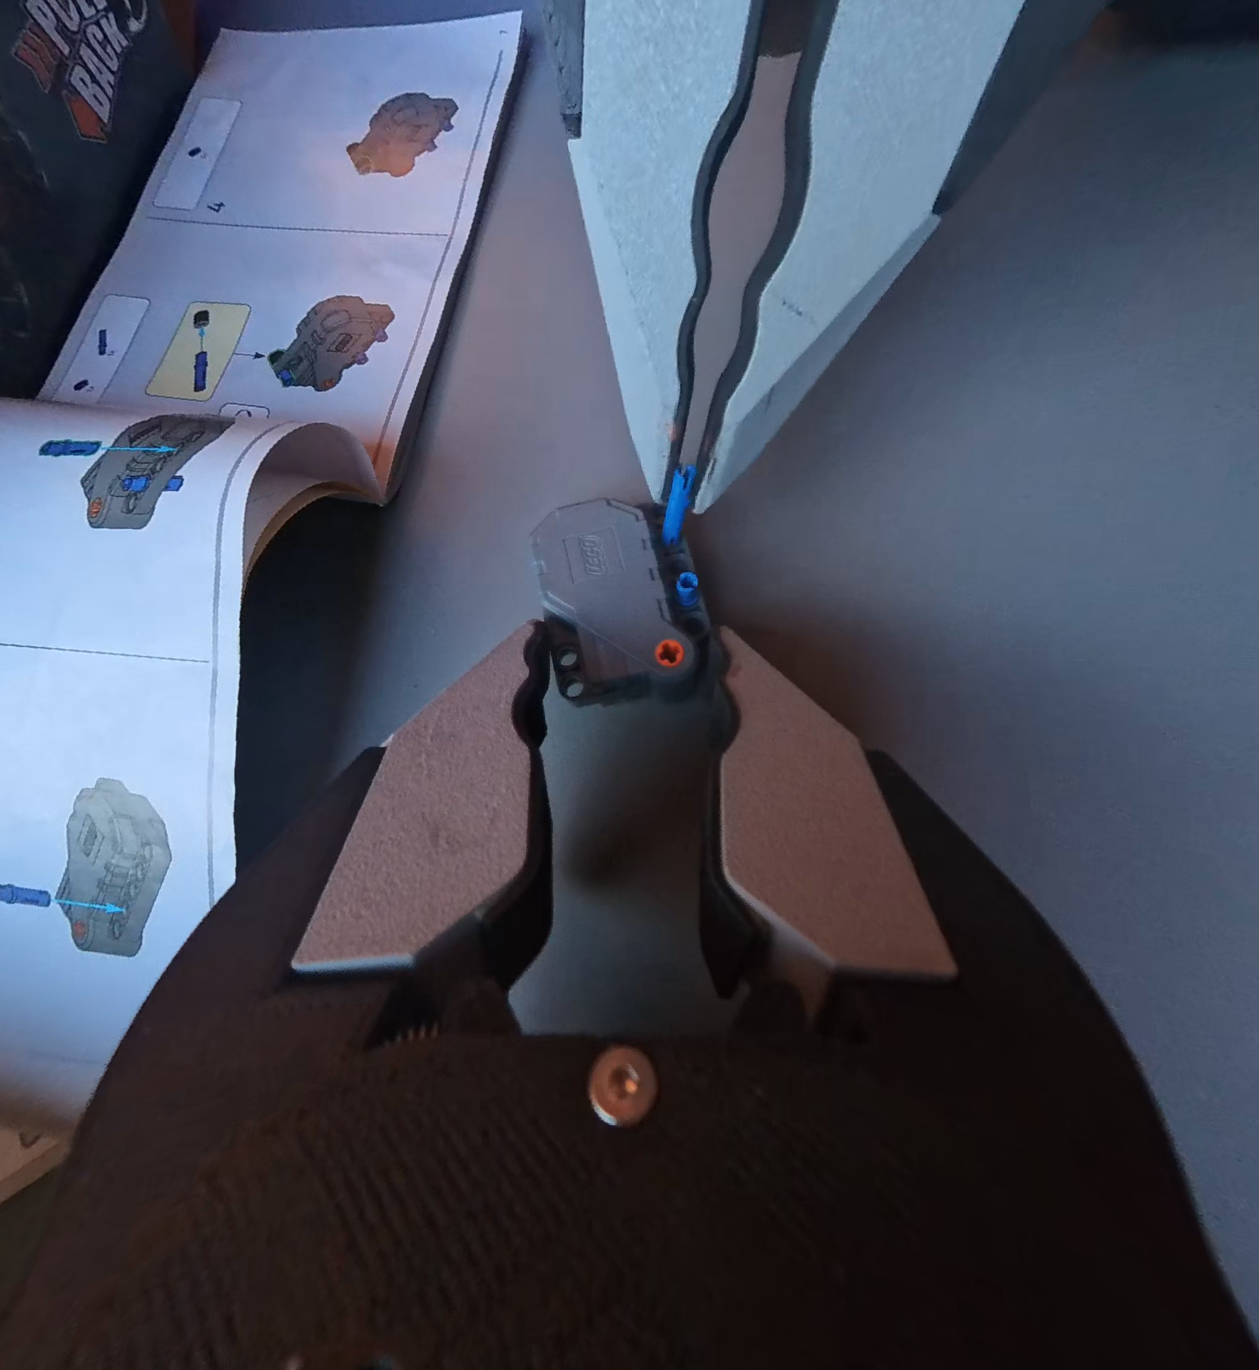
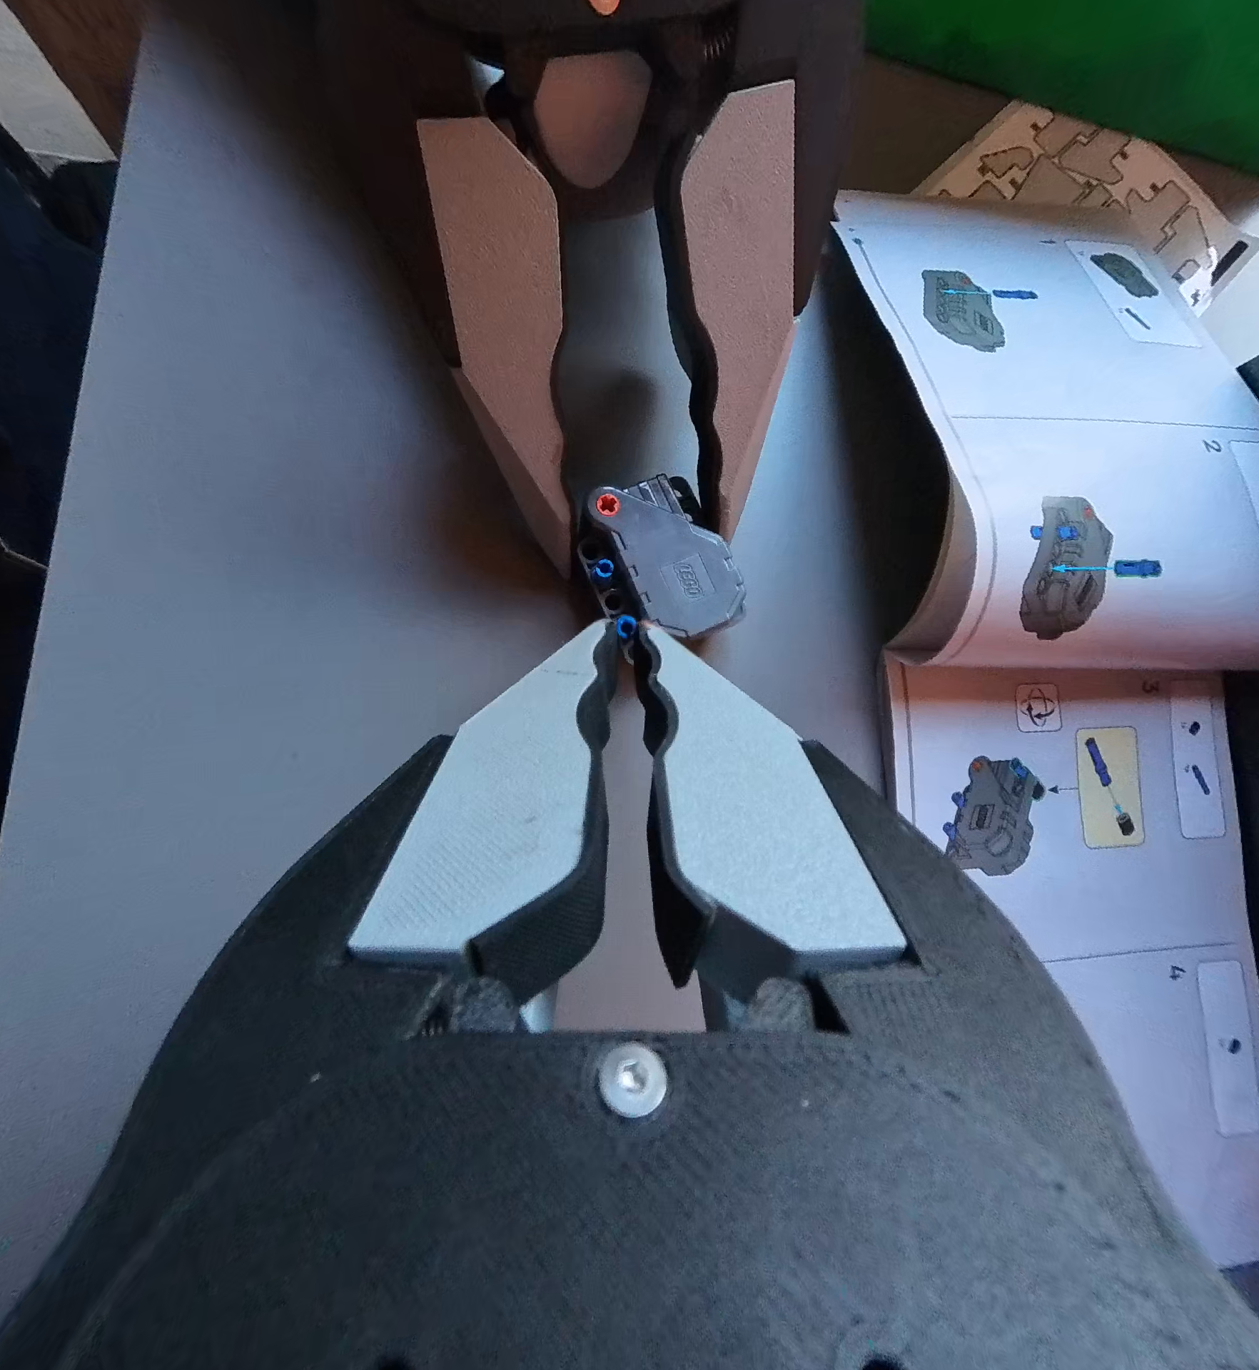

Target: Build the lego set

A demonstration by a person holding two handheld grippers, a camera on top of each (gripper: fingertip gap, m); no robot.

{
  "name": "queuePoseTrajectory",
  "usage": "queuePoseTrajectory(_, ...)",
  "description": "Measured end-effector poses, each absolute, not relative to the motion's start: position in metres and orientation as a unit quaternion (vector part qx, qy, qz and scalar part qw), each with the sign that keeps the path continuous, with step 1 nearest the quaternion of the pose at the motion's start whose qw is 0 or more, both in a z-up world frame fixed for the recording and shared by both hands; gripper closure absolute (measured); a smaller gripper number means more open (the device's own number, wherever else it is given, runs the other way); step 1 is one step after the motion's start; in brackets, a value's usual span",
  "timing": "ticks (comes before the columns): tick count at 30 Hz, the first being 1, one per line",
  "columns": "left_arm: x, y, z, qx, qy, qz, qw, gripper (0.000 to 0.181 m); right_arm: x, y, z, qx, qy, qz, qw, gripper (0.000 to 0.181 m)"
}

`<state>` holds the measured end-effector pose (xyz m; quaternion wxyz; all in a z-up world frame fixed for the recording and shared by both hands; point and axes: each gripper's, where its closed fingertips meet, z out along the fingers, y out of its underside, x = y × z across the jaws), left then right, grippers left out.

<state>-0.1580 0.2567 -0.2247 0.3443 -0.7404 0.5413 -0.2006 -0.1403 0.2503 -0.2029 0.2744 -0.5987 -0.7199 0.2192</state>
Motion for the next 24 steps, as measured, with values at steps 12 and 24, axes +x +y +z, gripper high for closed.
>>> queuePoseTrajectory(12,-0.1579,0.2564,-0.2246,-0.740,0.542,-0.201,0.344,0.142,-0.1395,0.2502,-0.2026,-0.596,-0.722,0.218,0.276,0.180)
queuePoseTrajectory(24,-0.1579,0.2564,-0.2248,-0.740,0.542,-0.201,0.344,0.142,-0.1402,0.2489,-0.1998,-0.592,-0.723,0.219,0.279,0.180)
